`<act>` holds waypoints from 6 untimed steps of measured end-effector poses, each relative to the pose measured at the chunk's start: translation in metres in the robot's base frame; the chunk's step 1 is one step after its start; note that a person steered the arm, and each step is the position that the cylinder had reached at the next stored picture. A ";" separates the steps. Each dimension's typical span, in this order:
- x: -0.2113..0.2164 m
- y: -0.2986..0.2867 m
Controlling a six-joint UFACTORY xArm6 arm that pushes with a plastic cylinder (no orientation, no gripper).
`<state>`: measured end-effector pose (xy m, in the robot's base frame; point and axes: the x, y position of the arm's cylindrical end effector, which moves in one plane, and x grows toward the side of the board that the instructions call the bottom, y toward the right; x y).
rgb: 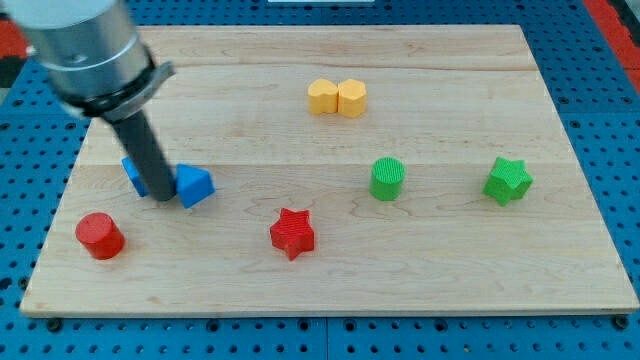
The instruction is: Move the blue cube above the red circle
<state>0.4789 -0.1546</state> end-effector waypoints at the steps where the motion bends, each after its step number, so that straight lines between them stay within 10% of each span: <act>1: -0.001 0.047; 3: 0.001 0.067; 6: -0.038 -0.083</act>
